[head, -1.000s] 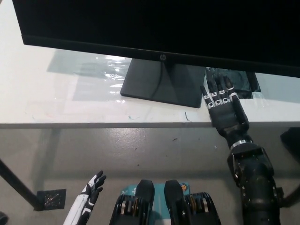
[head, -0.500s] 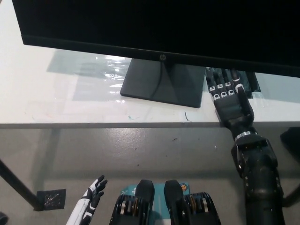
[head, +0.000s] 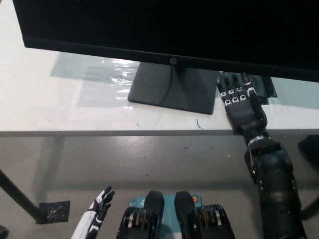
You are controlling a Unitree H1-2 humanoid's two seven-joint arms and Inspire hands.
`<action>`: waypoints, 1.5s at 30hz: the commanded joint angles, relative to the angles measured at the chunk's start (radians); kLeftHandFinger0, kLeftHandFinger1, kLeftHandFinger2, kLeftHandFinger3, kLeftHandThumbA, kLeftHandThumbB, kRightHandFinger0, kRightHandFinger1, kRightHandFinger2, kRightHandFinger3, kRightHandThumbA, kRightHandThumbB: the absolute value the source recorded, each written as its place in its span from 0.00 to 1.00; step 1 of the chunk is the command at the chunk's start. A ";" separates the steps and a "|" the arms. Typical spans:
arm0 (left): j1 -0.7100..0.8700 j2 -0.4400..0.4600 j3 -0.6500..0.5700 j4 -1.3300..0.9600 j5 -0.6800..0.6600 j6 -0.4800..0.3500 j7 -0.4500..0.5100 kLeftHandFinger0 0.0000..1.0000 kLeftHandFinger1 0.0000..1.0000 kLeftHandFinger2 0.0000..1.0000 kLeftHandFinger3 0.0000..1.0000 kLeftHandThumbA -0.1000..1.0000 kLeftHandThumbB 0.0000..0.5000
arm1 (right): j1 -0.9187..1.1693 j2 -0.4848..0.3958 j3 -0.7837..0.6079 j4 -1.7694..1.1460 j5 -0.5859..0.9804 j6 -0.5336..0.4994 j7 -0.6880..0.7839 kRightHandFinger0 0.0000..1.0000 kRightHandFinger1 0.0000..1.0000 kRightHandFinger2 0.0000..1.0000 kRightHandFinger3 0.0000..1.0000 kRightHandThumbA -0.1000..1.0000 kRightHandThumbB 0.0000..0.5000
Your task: The monitor is being placed at the center of the desk and the robot uses its right hand to grab on the right side of the monitor and tilt the angle of the montior sideways.
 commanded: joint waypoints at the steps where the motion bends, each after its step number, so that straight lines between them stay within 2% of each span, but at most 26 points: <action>1: -0.006 0.014 -0.001 -0.015 -0.004 -0.039 0.019 1.00 1.00 1.00 1.00 1.00 0.70 | -0.098 -0.016 -0.016 0.050 -0.026 -0.039 0.058 1.00 1.00 1.00 1.00 1.00 0.85; 13: -0.010 0.016 -0.002 -0.019 -0.004 -0.039 0.019 1.00 1.00 1.00 1.00 1.00 0.67 | -0.156 -0.042 -0.053 0.174 -0.064 -0.084 0.105 1.00 1.00 1.00 1.00 1.00 0.85; 16: -0.015 0.019 0.000 -0.018 -0.001 -0.039 0.023 1.00 1.00 1.00 1.00 1.00 0.68 | -0.176 -0.045 -0.058 0.157 -0.070 -0.090 0.107 1.00 1.00 1.00 1.00 1.00 0.88; 23: -0.017 0.022 -0.004 -0.021 0.004 -0.039 0.026 1.00 1.00 1.00 1.00 1.00 0.64 | -0.189 -0.050 -0.065 0.143 -0.083 -0.087 0.114 1.00 1.00 1.00 1.00 1.00 0.92; 31: -0.023 0.027 -0.008 -0.017 0.009 -0.039 0.034 1.00 1.00 1.00 1.00 1.00 0.63 | -0.234 -0.068 -0.078 0.165 -0.094 -0.090 0.144 1.00 1.00 1.00 1.00 1.00 0.91; 36: -0.021 0.025 -0.005 -0.020 0.007 -0.039 0.029 1.00 1.00 1.00 1.00 1.00 0.64 | -0.269 -0.081 -0.083 0.139 -0.092 -0.066 0.126 1.00 1.00 1.00 1.00 1.00 0.95; 39: -0.020 0.024 -0.005 -0.018 0.003 -0.039 0.026 1.00 1.00 1.00 1.00 1.00 0.63 | -0.290 -0.087 -0.093 0.135 -0.085 -0.059 0.115 1.00 1.00 1.00 1.00 1.00 0.91; 45: -0.024 0.026 -0.006 -0.017 0.007 -0.039 0.028 1.00 1.00 1.00 1.00 1.00 0.63 | -0.334 -0.102 -0.096 0.155 -0.095 -0.066 0.114 1.00 1.00 1.00 1.00 1.00 0.92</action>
